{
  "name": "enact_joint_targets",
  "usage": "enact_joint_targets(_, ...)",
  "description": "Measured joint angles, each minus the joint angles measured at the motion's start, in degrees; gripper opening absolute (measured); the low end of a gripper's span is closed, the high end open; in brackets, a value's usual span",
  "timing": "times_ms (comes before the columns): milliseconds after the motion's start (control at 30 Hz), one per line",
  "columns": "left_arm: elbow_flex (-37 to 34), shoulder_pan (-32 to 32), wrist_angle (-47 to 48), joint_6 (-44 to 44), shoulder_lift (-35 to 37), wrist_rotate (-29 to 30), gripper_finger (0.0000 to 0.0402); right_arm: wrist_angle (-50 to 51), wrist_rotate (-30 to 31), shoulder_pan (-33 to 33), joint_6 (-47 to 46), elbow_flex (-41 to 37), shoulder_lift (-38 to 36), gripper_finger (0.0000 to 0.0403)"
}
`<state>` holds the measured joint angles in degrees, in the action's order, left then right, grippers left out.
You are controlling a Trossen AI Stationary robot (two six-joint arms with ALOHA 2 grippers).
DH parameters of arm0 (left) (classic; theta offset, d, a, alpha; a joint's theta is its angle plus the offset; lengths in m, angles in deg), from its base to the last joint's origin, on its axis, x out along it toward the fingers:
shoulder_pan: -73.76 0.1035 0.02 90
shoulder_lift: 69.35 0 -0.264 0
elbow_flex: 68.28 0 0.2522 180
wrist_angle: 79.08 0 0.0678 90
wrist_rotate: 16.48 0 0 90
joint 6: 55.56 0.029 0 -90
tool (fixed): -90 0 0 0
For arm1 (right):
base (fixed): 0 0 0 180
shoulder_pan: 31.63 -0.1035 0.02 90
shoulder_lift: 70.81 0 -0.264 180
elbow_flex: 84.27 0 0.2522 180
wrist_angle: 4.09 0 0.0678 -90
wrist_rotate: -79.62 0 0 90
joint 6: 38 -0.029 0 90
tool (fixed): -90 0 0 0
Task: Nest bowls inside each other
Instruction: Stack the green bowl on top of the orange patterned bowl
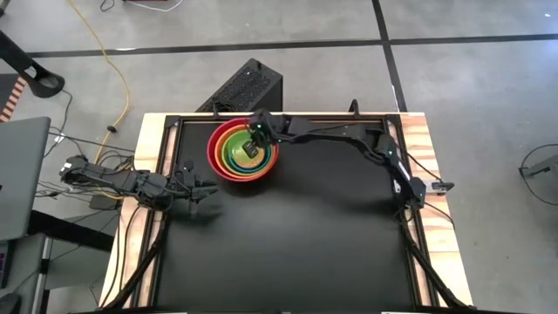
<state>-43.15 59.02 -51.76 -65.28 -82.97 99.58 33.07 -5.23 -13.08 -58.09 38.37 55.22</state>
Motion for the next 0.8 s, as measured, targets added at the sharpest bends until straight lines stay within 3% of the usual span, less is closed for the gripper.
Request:
enact_joint_targets(533,0.00,0.00,1.09,1.56,0.00,0.27,0.0087,-0.40,-0.88,1.11,0.04,0.03,2.27,0.0006)
enact_joint_targets(800,0.00,0.00,1.07,1.51,0.00,0.27,0.0087,1.53,-0.83,0.83,0.04,0.07,2.24,0.0052)
